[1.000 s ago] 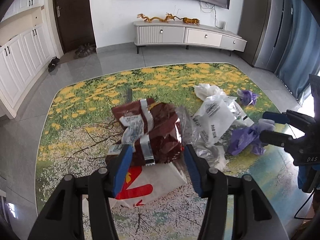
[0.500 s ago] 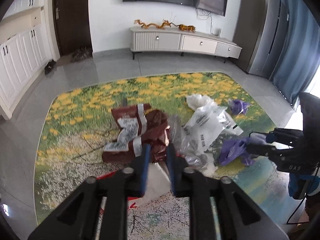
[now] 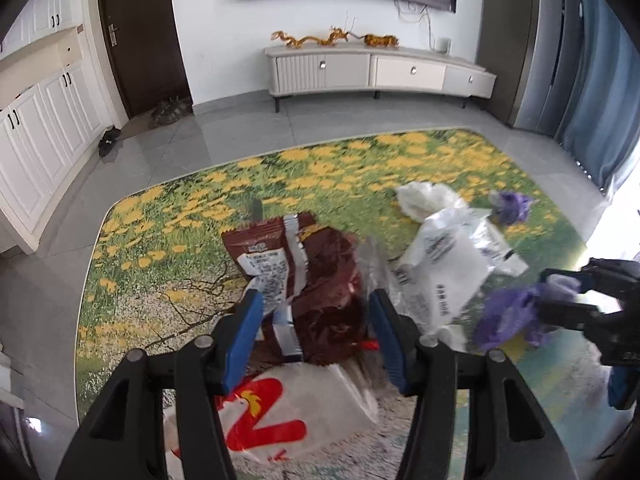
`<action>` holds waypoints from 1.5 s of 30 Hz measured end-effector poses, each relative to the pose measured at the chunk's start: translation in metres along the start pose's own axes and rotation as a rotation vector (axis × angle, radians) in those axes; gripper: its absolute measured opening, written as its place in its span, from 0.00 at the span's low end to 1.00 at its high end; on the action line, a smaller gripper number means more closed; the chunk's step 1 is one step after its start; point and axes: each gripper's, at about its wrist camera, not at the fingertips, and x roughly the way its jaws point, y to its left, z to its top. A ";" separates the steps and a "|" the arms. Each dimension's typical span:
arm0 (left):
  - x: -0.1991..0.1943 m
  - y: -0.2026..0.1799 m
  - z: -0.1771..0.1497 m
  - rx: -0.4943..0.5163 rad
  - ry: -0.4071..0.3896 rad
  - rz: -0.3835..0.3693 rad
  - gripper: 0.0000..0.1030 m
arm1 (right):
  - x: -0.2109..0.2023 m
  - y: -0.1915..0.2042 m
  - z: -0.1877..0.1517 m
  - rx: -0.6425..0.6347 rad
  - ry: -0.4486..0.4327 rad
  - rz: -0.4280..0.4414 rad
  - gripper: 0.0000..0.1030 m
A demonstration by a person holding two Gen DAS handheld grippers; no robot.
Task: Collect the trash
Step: 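Grasp the brown snack bag with the left tool while the right tool grasps a purple bag, then carry both bags over the white bin and open both tools to drop them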
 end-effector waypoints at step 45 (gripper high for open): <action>-0.098 -0.186 0.056 0.073 -0.130 -0.409 0.10 | -0.216 -0.121 -0.113 0.348 -0.286 -0.321 0.32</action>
